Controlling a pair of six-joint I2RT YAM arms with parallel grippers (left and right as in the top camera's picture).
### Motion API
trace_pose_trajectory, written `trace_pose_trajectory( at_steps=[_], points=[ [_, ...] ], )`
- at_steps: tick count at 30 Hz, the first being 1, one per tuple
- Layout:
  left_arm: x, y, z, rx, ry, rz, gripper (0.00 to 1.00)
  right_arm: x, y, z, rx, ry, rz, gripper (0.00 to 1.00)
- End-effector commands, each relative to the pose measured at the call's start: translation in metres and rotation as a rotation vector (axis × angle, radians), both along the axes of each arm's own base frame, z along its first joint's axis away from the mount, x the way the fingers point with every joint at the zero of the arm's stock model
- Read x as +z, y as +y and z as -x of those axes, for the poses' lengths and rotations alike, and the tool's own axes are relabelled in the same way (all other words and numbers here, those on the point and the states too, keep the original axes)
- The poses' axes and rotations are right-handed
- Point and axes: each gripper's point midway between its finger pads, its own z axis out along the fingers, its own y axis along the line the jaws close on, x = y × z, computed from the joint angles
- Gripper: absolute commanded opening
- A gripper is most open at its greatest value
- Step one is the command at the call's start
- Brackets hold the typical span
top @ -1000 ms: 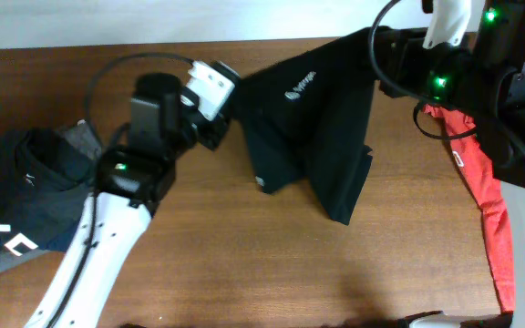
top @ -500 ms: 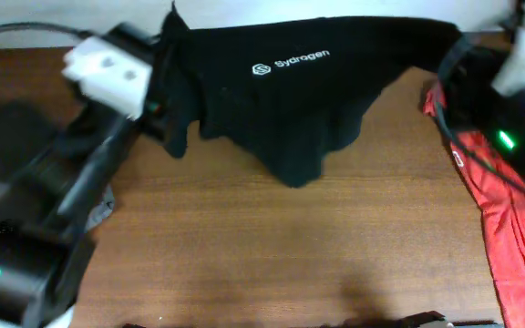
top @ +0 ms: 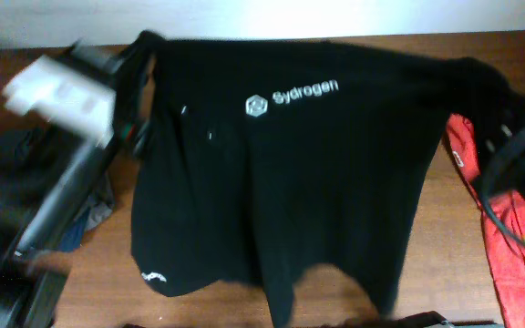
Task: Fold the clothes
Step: 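Grasp the shirt's other edge with the left gripper and lift it, then lower the shirt onto the table center and release both grippers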
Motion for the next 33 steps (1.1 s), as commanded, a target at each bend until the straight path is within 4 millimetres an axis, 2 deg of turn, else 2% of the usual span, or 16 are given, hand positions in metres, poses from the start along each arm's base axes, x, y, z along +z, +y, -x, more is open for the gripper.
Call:
trace_pose_trajectory(
  at_steps=[1, 3, 6, 8, 11, 14, 16, 19, 24, 27, 28, 29, 31, 33],
  points=[
    [-0.042, -0.013, -0.069, 0.03, 0.123, -0.025, 0.0, -0.025, -0.005, -0.05, -0.073, 0.086, 0.049, 0.07],
    [-0.061, -0.032, -0.099, -0.022, 0.153, -0.034, 0.0, -0.037, -0.001, -0.078, -0.075, 0.114, 0.085, 0.06],
    [-0.077, -0.051, -0.146, -0.052, 0.129, -0.027, 0.0, -0.045, -0.012, -0.125, -0.18, 0.107, 0.127, 0.06],
    [-0.07, -0.057, -0.167, -0.051, 0.071, -0.011, 0.0, -0.04, -0.022, -0.148, -0.258, 0.056, 0.164, 0.06],
    [-0.045, -0.06, -0.176, -0.054, -0.002, 0.009, 0.0, -0.027, -0.037, -0.159, -0.342, -0.014, 0.234, 0.06],
    [-0.022, -0.06, -0.168, -0.064, -0.04, 0.019, 0.0, -0.022, -0.038, -0.154, -0.339, -0.033, 0.274, 0.06],
    [-0.025, -0.059, -0.164, -0.064, -0.004, 0.009, 0.0, -0.03, -0.037, -0.15, -0.325, -0.003, 0.285, 0.06],
    [-0.055, -0.059, -0.164, -0.063, 0.111, -0.041, 0.0, -0.054, -0.03, -0.144, -0.267, 0.089, 0.308, 0.06],
    [-0.106, -0.056, -0.158, -0.061, 0.299, -0.119, 0.0, -0.101, -0.007, -0.125, -0.096, 0.274, 0.321, 0.07],
    [-0.132, -0.051, -0.151, -0.05, 0.412, -0.151, 0.02, -0.128, 0.001, -0.105, -0.015, 0.401, 0.325, 0.18],
    [-0.142, -0.048, -0.148, -0.035, 0.452, -0.165, 0.11, -0.14, 0.003, -0.096, 0.009, 0.459, 0.328, 0.24],
    [-0.149, -0.044, -0.146, -0.016, 0.48, -0.177, 0.14, -0.149, 0.004, -0.087, 0.029, 0.507, 0.331, 0.28],
    [-0.161, -0.032, -0.145, 0.049, 0.527, -0.207, 0.14, -0.161, 0.004, -0.074, 0.051, 0.579, 0.337, 0.32],
    [-0.165, -0.02, -0.146, 0.116, 0.544, -0.23, 0.19, -0.166, 0.002, -0.069, 0.054, 0.609, 0.343, 0.33]
  ],
)
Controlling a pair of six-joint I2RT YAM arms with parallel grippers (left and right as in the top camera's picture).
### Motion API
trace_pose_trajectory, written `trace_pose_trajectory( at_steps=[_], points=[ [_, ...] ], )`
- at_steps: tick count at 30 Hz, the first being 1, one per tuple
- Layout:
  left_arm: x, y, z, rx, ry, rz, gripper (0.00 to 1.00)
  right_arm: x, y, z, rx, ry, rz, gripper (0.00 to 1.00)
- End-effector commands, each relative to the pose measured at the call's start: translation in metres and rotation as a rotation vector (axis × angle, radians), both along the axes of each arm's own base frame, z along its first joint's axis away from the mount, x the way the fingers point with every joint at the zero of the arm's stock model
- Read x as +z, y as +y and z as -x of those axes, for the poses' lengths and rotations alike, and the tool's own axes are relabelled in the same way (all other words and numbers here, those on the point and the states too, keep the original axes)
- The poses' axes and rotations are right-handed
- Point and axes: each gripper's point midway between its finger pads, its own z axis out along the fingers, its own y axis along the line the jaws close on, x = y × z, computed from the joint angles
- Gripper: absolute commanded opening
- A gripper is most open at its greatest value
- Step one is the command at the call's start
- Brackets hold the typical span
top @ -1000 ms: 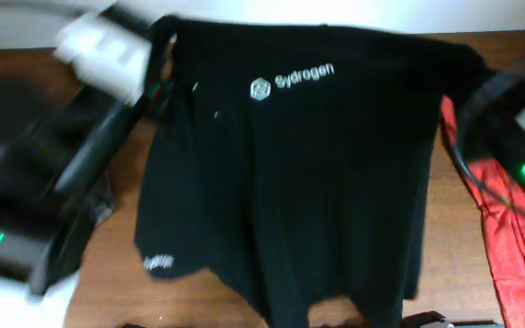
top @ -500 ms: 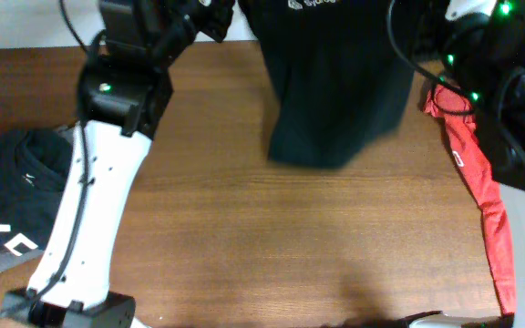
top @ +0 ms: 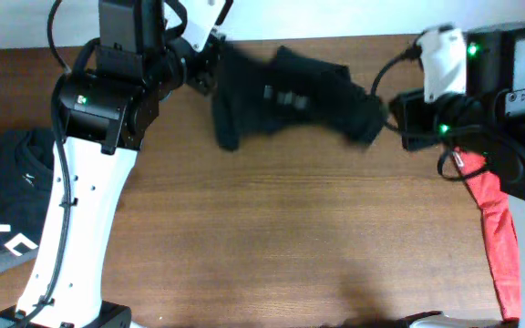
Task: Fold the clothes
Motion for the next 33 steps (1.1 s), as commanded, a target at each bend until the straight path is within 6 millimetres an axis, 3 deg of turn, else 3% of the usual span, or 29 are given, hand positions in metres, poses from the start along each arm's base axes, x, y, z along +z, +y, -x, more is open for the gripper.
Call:
trace_pose_trajectory(
  at_steps=[1, 4, 6, 8, 13, 18, 22, 28, 33],
  points=[
    [0.002, 0.027, -0.004, 0.126, -0.02, -0.078, 0.19, 0.005, 0.006, 0.008, 0.028, 0.001, -0.035, 0.34],
    [0.003, 0.038, -0.003, 0.172, -0.027, -0.105, 0.26, 0.006, 0.003, 0.005, 0.017, -0.01, -0.024, 0.45],
    [0.001, 0.039, -0.001, 0.174, -0.016, -0.111, 0.46, 0.006, 0.003, 0.002, 0.012, -0.015, -0.021, 0.59],
    [-0.004, 0.039, 0.002, 0.172, 0.008, -0.12, 0.61, 0.003, 0.004, -0.003, 0.012, -0.01, -0.02, 0.65],
    [-0.019, 0.027, 0.017, 0.09, 0.093, -0.098, 0.65, -0.023, 0.004, -0.029, -0.064, 0.084, -0.055, 0.74],
    [-0.037, 0.003, 0.033, -0.043, 0.2, -0.033, 0.65, -0.083, -0.01, -0.07, -0.228, 0.279, -0.097, 0.73],
    [-0.057, 0.002, 0.038, -0.053, 0.284, -0.047, 0.66, -0.145, -0.019, -0.095, -0.309, 0.456, -0.095, 0.65],
    [-0.064, 0.008, 0.036, -0.024, 0.302, -0.076, 0.67, -0.234, -0.021, -0.097, -0.269, 0.726, -0.008, 0.59],
    [-0.065, 0.009, 0.036, -0.017, 0.301, -0.082, 0.74, -0.28, -0.015, -0.086, -0.187, 0.862, 0.009, 0.59]
  ],
)
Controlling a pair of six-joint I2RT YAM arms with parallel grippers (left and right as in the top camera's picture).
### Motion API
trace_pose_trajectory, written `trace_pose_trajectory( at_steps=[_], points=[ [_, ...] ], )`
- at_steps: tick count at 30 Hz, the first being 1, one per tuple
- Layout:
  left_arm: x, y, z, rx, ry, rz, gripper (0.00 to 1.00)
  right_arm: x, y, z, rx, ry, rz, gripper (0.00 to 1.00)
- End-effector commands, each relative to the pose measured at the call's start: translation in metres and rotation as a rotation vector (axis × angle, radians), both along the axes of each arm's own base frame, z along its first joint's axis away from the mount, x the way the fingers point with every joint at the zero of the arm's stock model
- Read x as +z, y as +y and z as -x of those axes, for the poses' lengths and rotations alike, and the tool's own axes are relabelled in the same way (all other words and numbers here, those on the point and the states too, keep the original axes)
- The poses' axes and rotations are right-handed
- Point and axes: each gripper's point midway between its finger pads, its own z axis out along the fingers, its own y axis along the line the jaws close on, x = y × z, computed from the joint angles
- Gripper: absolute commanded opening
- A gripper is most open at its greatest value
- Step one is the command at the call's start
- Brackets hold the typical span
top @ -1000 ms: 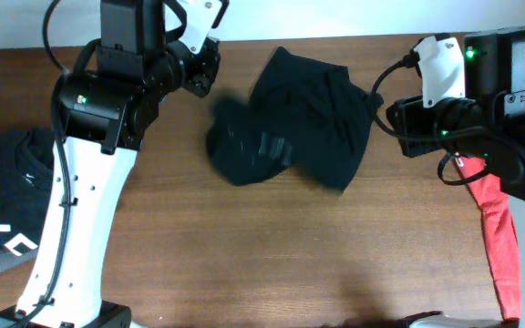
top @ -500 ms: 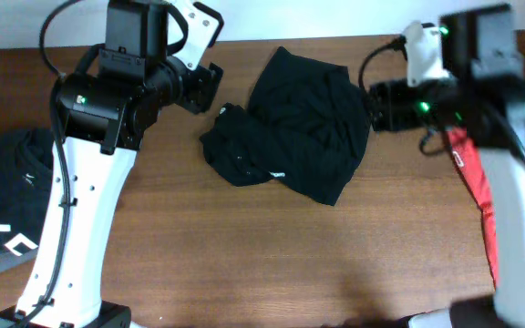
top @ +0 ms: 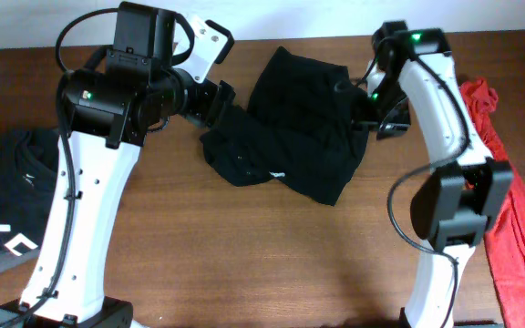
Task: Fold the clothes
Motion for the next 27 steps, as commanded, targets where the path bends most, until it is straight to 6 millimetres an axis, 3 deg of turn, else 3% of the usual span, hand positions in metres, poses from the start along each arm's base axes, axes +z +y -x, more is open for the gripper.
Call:
trace_pose_trajectory(
  at_steps=[1, 7, 11, 17, 20, 22, 23, 27],
  points=[
    [-0.004, 0.002, -0.002, 0.003, 0.008, -0.006, 0.75, -0.017, 0.006, 0.008, 0.064, 0.05, -0.034, 0.6],
    [-0.004, 0.006, -0.005, 0.022, 0.001, -0.027, 0.76, -0.055, 0.006, 0.01, 0.064, 0.056, -0.036, 0.69],
    [-0.005, 0.008, -0.005, 0.031, -0.001, -0.036, 0.76, -0.082, 0.01, 0.014, 0.061, 0.058, -0.064, 0.69],
    [-0.005, 0.01, -0.006, 0.036, -0.004, -0.041, 0.76, -0.098, 0.011, 0.015, 0.057, 0.046, -0.069, 0.68],
    [-0.005, 0.01, -0.006, 0.036, -0.004, -0.041, 0.77, -0.098, 0.018, 0.01, 0.06, 0.025, -0.096, 0.56],
    [-0.005, 0.011, -0.006, 0.039, -0.005, -0.045, 0.76, -0.096, 0.026, 0.01, 0.066, 0.022, -0.127, 0.3],
    [-0.005, 0.011, -0.007, 0.043, -0.006, -0.05, 0.76, -0.094, 0.03, 0.011, 0.073, 0.02, -0.134, 0.24],
    [-0.006, 0.018, -0.008, 0.068, -0.01, -0.078, 0.76, -0.067, 0.049, 0.013, 0.165, -0.037, -0.184, 0.12]
  ],
)
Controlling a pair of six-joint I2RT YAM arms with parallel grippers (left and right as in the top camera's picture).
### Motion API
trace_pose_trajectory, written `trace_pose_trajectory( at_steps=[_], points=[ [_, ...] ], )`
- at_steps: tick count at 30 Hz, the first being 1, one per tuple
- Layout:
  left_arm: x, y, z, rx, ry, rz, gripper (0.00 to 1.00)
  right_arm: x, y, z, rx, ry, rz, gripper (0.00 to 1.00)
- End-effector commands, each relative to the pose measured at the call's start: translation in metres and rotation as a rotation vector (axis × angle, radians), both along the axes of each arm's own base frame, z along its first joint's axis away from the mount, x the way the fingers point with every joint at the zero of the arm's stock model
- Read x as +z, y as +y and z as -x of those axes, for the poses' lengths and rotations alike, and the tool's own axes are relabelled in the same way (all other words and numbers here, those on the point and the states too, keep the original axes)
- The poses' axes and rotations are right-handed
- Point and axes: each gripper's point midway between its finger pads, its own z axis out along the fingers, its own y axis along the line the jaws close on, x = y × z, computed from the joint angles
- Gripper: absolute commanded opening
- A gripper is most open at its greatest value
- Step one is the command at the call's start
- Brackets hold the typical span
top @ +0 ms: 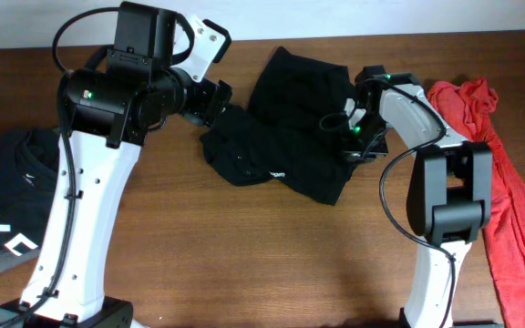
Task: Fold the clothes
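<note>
A black shirt [285, 137] lies crumpled in a heap at the back middle of the wooden table [244, 255]; a small white print shows near its front edge. My left gripper [221, 97] is at the heap's left corner, where the cloth rises to its fingers, and it looks shut on that corner. At the heap's right edge my right gripper [337, 126] points left onto the cloth. How its fingers stand is not clear from above.
A red garment [481, 105] lies at the right and trails down along the table's right side. A dark navy garment with white letters [3, 205] sits at the left edge. The white arm bases stand near the front at left and right.
My right arm has folded inward, so its gripper sits lower on the shirt's right edge. More of the red garment shows. The left arm and the heap look unchanged.
At first the black shirt hung spread wide, close under the camera. Then it was bunched and stretched between the two grippers above the table's back. Later it lay crumpled on the table with both grippers at its edges, and it lies so now.
</note>
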Motion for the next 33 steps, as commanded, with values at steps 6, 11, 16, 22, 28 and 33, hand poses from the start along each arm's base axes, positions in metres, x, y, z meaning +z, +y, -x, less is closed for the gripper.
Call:
trace_pose_trajectory(
  at_steps=[6, 11, 16, 22, 28, 33],
  points=[
    [-0.005, 0.03, -0.012, 0.118, -0.03, -0.13, 0.77, 0.113, 0.088, 0.018, 0.31, -0.274, -0.247, 0.04],
    [-0.002, 0.051, -0.017, 0.223, -0.054, -0.195, 0.77, 0.151, 0.14, 0.05, 0.466, -0.359, -0.282, 0.04],
    [0.011, 0.084, -0.022, 0.42, -0.107, -0.26, 0.77, 0.149, 0.198, 0.094, 0.654, -0.333, -0.316, 0.04],
    [0.043, 0.118, -0.018, 0.583, -0.188, -0.249, 0.79, 0.147, 0.254, 0.15, 0.919, -0.36, -0.332, 0.07],
    [0.061, 0.128, -0.01, 0.618, -0.223, -0.2, 0.85, 0.142, 0.264, 0.157, 0.994, -0.422, -0.221, 0.19],
    [0.051, 0.112, -0.006, 0.546, -0.167, -0.153, 0.87, 0.147, 0.238, 0.116, 0.832, -0.461, -0.132, 0.28]
  ],
)
